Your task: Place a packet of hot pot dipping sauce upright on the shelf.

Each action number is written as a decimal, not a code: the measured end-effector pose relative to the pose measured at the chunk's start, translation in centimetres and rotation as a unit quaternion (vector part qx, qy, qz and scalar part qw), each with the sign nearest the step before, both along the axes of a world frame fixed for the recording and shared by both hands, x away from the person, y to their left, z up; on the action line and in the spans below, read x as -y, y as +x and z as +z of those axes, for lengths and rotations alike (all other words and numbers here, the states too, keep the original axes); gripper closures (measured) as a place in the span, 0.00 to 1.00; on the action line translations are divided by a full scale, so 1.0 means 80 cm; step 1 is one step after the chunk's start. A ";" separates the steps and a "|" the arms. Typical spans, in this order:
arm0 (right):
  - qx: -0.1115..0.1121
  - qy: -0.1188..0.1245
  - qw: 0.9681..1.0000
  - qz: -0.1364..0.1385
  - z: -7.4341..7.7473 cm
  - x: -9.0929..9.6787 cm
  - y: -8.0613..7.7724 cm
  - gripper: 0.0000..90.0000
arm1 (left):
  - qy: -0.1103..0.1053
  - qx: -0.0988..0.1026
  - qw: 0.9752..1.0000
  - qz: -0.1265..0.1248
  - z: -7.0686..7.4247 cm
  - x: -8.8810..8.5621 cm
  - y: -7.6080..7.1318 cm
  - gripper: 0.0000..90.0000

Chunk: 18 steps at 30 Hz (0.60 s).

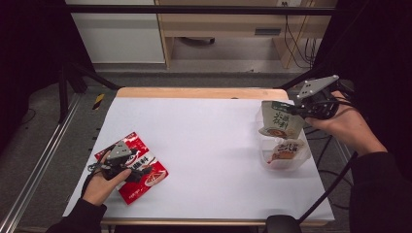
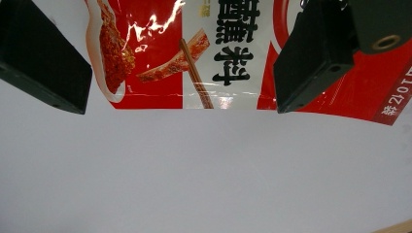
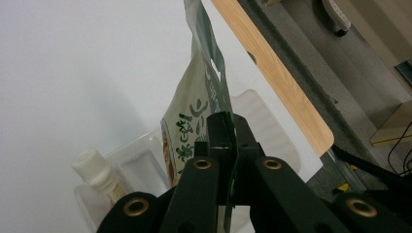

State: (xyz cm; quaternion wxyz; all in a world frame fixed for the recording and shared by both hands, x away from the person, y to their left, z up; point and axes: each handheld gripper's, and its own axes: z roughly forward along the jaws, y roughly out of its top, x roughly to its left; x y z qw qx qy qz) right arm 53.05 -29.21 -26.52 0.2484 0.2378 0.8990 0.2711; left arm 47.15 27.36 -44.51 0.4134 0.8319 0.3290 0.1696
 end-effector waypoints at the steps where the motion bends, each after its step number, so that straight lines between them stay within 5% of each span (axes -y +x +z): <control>1: 0.000 0.002 1.000 -0.001 0.000 0.002 -0.001 1.00 | 0.000 0.000 1.000 0.000 0.000 0.000 0.000 0.08; 18: 0.000 0.013 1.000 0.007 -0.004 0.018 -0.015 1.00 | 0.020 0.000 1.000 -0.009 -0.003 0.006 -0.001 0.07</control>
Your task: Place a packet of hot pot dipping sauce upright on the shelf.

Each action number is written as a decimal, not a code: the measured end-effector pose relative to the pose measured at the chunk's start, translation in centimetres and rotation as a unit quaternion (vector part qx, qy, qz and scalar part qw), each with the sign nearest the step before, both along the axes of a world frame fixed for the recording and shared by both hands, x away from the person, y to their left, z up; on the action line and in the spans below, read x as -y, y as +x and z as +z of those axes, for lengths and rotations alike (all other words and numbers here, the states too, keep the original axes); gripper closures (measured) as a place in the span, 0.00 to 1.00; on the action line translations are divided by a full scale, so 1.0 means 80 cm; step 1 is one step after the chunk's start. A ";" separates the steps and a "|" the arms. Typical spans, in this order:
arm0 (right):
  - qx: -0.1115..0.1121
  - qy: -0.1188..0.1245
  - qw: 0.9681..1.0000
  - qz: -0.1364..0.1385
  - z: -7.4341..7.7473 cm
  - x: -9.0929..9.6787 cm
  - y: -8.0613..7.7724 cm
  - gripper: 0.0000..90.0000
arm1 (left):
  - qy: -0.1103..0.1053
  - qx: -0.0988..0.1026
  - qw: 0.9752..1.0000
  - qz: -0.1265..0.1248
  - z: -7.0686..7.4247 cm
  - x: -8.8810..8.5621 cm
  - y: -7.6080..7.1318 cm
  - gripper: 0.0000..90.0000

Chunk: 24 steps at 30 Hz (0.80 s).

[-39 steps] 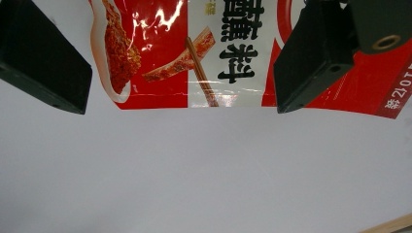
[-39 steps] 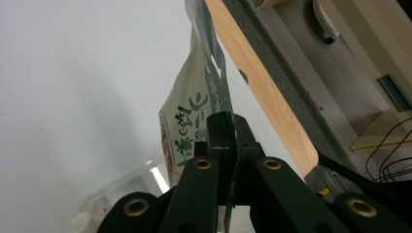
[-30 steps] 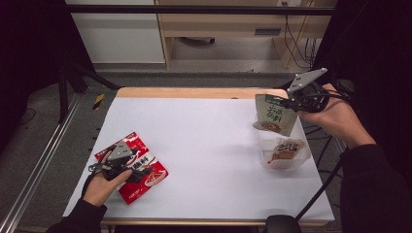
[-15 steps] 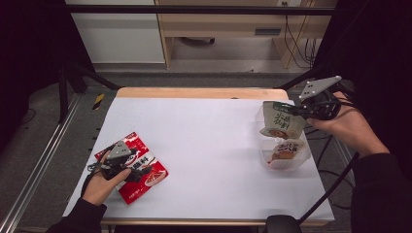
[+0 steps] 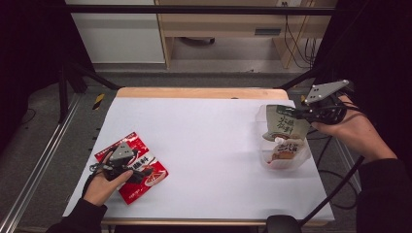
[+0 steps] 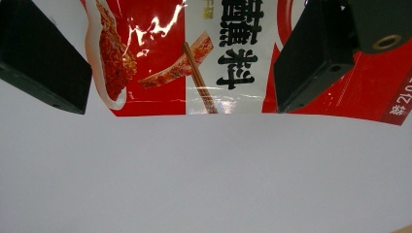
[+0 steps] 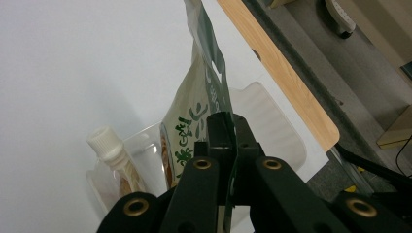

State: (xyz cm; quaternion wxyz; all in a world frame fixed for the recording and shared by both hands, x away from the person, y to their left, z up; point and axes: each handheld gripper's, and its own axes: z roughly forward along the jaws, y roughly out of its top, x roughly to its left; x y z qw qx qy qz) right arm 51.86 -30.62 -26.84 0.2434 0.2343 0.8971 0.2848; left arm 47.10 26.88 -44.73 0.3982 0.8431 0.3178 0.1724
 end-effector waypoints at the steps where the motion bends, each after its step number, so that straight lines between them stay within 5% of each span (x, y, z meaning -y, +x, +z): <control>1: -0.003 -0.001 1.000 -0.002 0.000 0.001 -0.001 1.00 | 0.003 0.001 1.000 -0.001 0.000 0.000 0.000 0.07; 24: -0.014 0.015 1.000 0.010 -0.003 0.007 -0.002 1.00 | 0.011 0.001 1.000 0.000 -0.001 0.000 0.000 0.07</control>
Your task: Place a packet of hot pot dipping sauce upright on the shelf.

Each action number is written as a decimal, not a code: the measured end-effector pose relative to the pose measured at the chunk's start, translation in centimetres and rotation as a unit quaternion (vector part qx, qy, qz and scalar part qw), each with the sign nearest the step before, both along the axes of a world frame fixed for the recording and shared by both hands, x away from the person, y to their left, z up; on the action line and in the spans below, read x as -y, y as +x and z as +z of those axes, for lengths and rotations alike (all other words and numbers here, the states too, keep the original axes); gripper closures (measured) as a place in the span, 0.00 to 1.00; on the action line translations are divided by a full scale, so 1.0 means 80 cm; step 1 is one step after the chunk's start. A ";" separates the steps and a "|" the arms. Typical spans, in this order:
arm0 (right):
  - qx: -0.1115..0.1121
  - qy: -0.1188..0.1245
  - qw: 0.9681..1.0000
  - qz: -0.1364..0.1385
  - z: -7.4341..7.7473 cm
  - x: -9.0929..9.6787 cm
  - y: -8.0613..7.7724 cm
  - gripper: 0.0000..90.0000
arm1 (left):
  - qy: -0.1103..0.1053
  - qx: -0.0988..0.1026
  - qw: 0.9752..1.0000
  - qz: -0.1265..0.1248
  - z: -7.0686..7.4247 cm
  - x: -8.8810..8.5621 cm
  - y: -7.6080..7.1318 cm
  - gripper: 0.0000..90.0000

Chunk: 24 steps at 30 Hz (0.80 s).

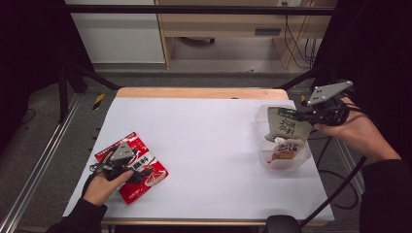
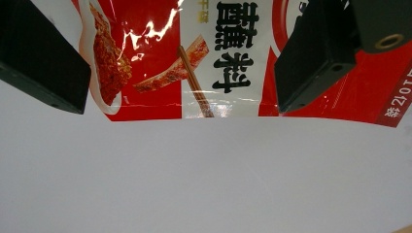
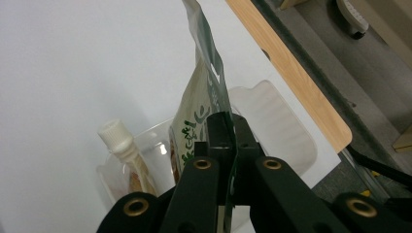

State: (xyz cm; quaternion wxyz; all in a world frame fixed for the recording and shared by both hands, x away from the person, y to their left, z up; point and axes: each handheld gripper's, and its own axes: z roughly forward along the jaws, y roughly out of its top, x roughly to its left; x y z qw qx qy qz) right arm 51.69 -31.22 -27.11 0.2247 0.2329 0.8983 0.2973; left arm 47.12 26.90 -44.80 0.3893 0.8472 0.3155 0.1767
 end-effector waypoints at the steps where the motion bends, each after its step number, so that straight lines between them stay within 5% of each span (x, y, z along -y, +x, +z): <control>1: -0.002 -0.001 1.000 0.000 0.000 -0.001 0.000 1.00 | -0.001 -0.001 1.000 0.000 0.000 0.000 0.000 0.07; 10: -0.007 -0.003 1.000 0.011 0.002 -0.005 -0.002 1.00 | 0.000 0.000 1.000 0.001 0.000 -0.002 0.000 0.07; 24: -0.024 -0.007 1.000 0.012 -0.028 -0.013 0.009 1.00 | 0.002 -0.001 1.000 -0.001 0.000 0.000 0.000 0.07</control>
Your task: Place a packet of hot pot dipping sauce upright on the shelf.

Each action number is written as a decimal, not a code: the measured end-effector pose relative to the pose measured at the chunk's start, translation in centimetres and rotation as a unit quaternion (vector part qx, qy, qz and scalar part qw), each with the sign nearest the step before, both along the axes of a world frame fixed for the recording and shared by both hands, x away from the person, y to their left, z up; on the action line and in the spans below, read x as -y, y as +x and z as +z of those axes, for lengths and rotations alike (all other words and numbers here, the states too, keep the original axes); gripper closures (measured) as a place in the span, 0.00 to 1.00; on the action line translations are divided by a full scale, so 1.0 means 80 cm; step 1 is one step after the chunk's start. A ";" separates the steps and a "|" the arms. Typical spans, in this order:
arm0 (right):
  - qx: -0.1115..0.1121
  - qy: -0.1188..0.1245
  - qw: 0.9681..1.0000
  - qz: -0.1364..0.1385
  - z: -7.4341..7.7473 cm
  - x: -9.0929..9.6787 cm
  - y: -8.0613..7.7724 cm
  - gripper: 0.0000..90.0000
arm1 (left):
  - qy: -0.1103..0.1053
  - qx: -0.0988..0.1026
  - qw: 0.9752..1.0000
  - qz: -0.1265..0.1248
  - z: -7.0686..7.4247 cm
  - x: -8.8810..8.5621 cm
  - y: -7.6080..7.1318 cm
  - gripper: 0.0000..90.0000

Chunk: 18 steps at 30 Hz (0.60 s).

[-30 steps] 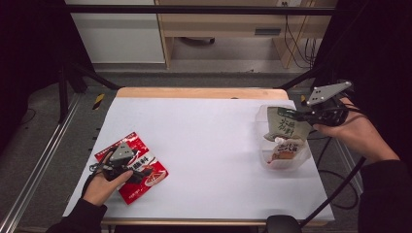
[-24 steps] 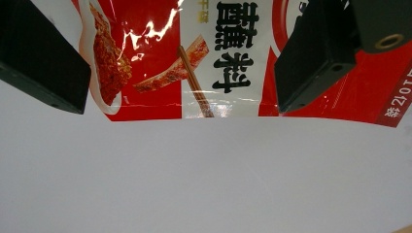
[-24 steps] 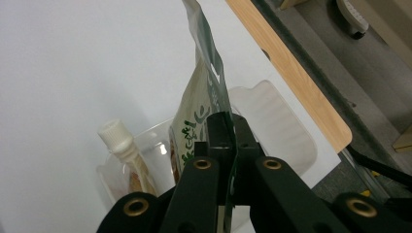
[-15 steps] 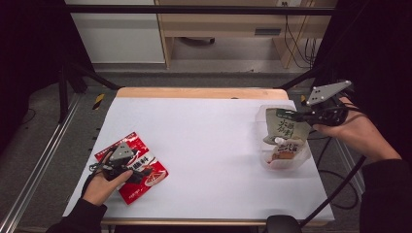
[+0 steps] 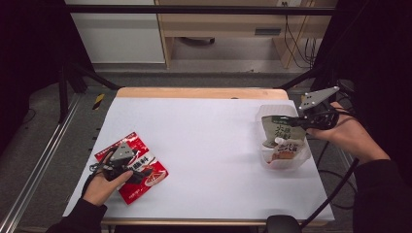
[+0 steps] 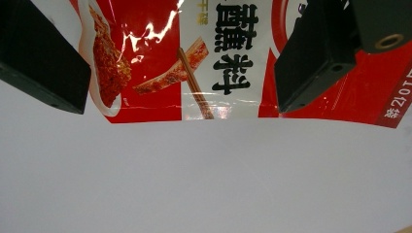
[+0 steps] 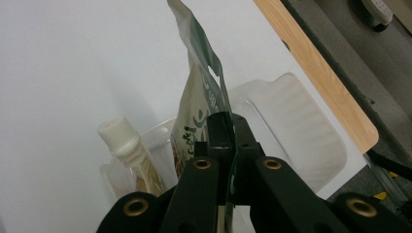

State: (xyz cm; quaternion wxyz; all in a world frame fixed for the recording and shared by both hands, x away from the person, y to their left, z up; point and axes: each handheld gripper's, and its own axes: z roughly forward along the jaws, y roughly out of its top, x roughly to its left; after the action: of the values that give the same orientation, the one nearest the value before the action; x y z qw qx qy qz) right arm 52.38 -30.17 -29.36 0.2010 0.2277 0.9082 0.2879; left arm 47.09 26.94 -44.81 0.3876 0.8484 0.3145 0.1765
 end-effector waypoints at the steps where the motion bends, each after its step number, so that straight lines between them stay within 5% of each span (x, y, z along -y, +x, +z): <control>1: -0.001 -0.001 1.000 -0.001 -0.002 0.000 0.001 1.00 | 0.000 0.000 1.000 0.000 0.000 0.000 0.000 0.07; 18: -0.017 0.003 1.000 -0.008 -0.033 0.001 0.003 1.00 | 0.001 -0.001 1.000 0.000 0.000 0.000 -0.001 0.07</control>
State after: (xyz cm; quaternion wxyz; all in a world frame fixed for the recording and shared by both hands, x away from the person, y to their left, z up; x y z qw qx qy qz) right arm 52.65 -30.23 -32.04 0.1872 0.2406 0.9088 0.2847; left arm 47.04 26.93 -44.82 0.3867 0.8488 0.3146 0.1759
